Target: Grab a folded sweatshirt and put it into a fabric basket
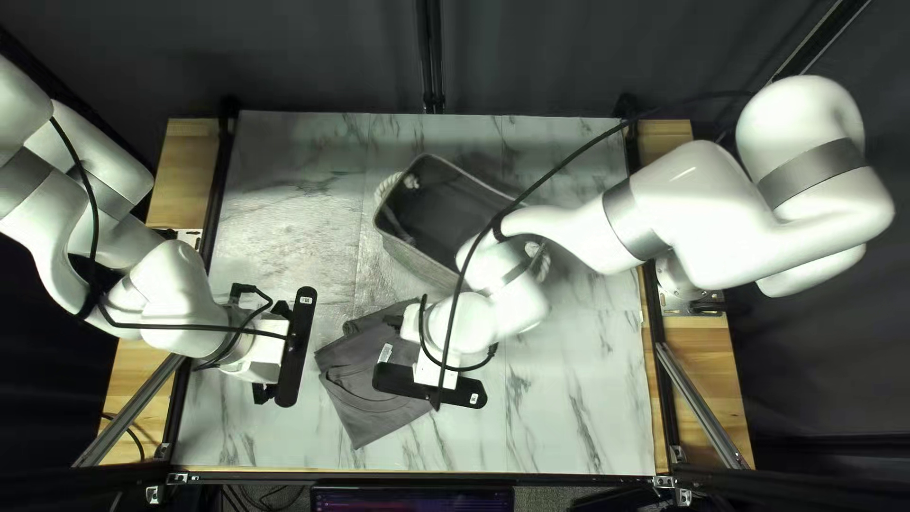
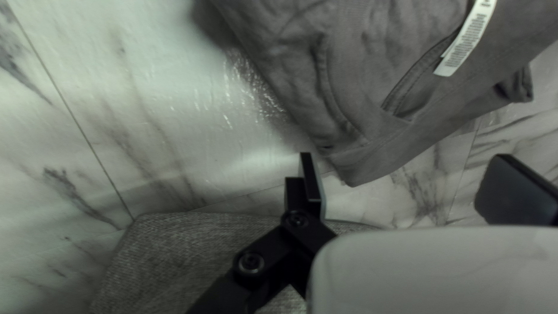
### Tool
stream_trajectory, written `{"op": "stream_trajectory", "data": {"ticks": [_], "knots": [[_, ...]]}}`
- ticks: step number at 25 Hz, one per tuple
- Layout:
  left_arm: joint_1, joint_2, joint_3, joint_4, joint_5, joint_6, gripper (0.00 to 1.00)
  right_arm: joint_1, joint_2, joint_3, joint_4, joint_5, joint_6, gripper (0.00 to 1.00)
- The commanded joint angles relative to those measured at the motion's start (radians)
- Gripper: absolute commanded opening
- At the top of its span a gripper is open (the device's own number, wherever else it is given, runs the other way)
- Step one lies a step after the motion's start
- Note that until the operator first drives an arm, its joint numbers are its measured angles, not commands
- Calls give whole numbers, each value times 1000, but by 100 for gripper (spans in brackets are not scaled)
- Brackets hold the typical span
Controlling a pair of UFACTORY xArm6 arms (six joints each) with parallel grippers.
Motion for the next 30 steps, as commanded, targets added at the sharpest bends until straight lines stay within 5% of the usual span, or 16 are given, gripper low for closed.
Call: {"op": "stream_trajectory", "data": {"ticks": [1,12,22,30], "knots": [[-9,-1,6,41,-6,-43,100,-25,-27,39,3,-11,-42,100],[26,97,-14,177,-61,-222,100,-10,51,-48,-11,57,-133,100],[49,158,-61,158,-77,-196,100,-60,65,13,-47,-89,-142,100],[2,116,-50,275,-25,-309,100,-73,88,24,-22,-168,-79,100]]}}
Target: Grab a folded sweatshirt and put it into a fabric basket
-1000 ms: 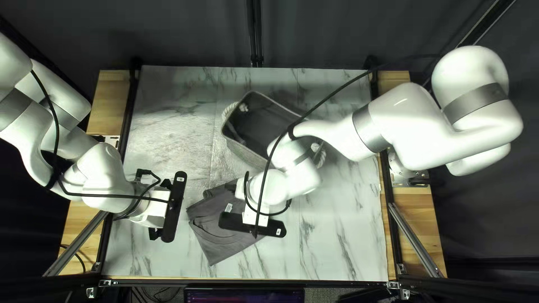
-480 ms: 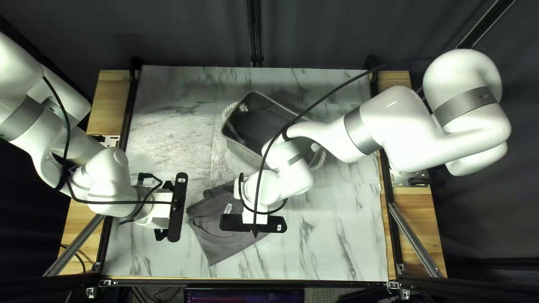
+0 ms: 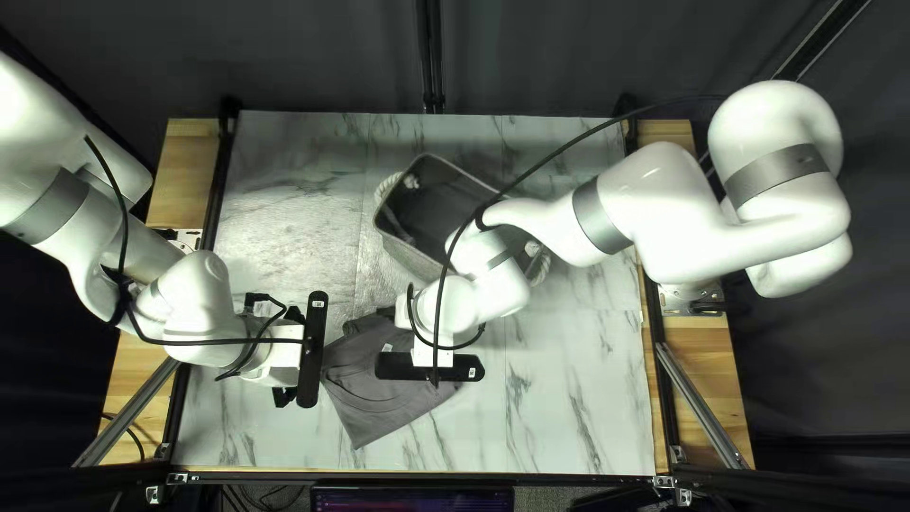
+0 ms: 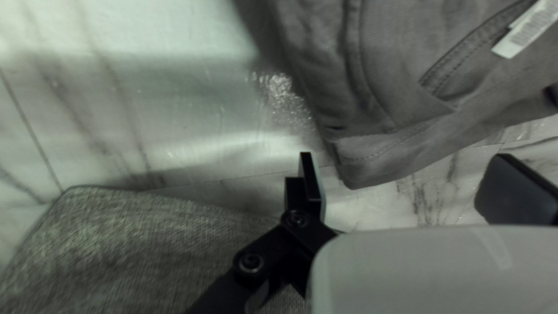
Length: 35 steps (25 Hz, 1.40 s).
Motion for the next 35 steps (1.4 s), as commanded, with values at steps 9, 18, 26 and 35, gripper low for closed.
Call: {"op": "stream_trajectory", "data": {"ticks": [9,18,26,35], "knots": [[-41,-20,7,143,34,-123,100,-27,-17,34,148,-87,8,100],[-59,-20,9,180,51,-187,100,5,-81,64,249,-62,-11,100],[-78,-17,-7,176,88,-202,100,-15,-4,18,345,-96,-88,100],[-92,-13,-13,184,110,-223,100,-38,15,45,440,-181,-184,100]]}}
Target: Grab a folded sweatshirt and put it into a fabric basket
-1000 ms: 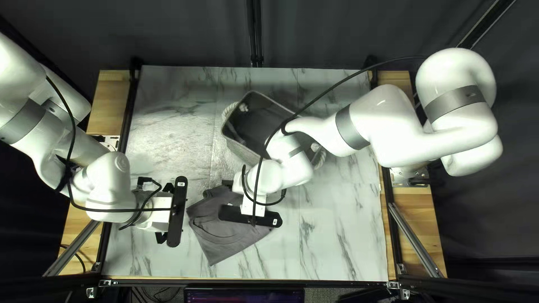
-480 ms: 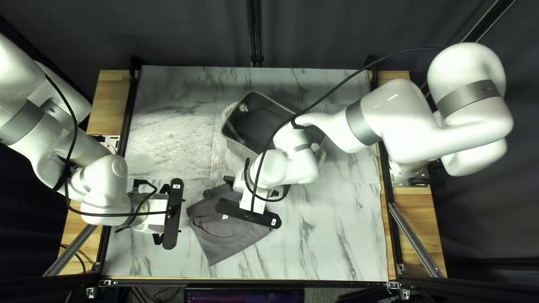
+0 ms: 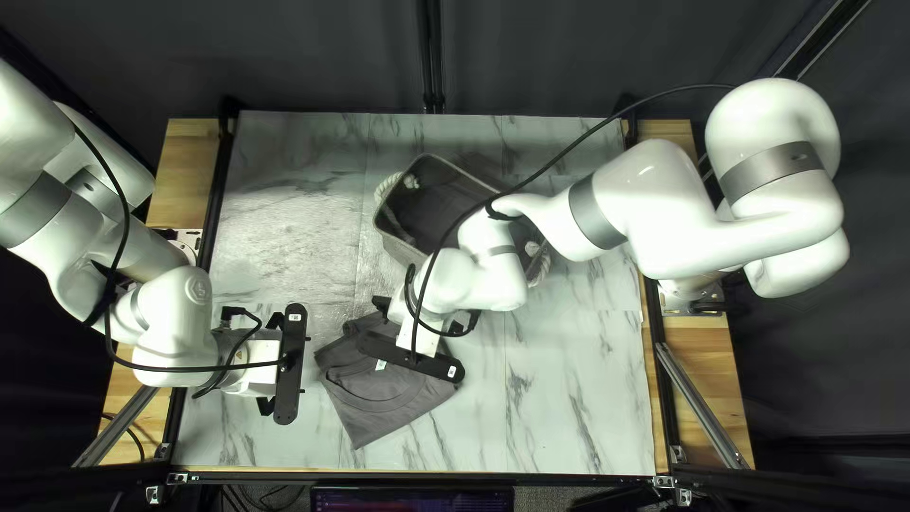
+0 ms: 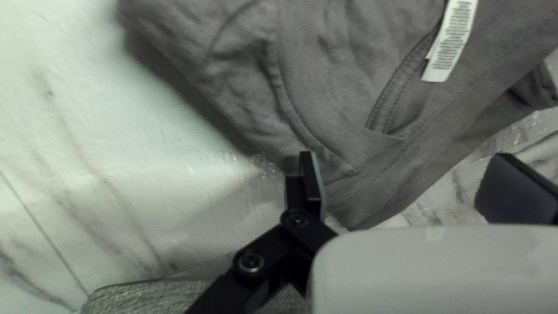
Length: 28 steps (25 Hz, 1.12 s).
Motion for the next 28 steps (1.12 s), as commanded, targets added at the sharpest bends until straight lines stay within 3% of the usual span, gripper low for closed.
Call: {"op": "stream_trajectory", "data": {"ticks": [1,9,28], "knots": [[-2,5,-6,3,6,-4,100,-14,18,9,25,-28,-24,100],[-6,2,-3,17,10,-20,100,-29,41,9,38,-31,-17,100],[-35,-17,8,71,31,-102,100,-36,97,-100,104,113,-46,100]]}}
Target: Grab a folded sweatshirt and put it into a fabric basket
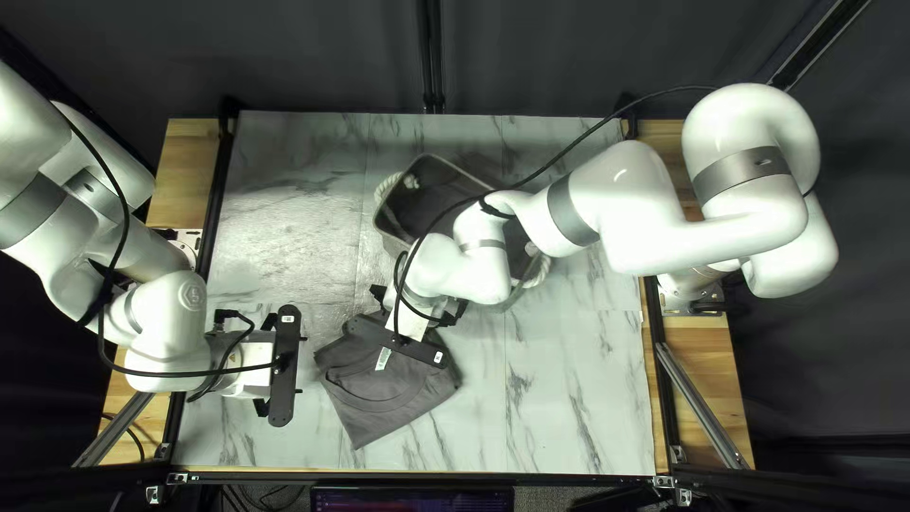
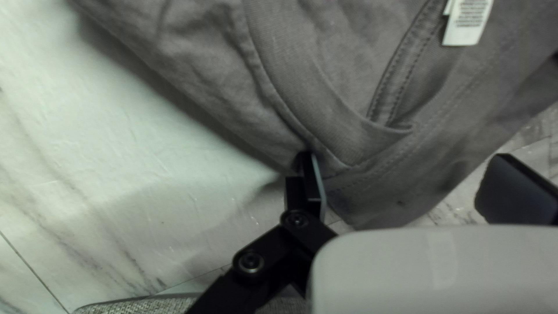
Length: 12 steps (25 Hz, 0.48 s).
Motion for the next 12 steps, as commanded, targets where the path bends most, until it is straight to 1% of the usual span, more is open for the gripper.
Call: {"op": "stream_trajectory", "data": {"ticks": [1,10,11,12], "knots": [[-8,-4,2,17,6,-22,100,-1,11,-12,1,16,3,100],[-22,-14,9,39,17,-53,100,-1,35,-46,9,52,-4,100],[-23,-14,9,42,17,-57,100,-2,37,-50,11,58,-7,97],[-24,-14,10,45,17,-60,100,-2,38,-54,12,63,-9,85]]}}
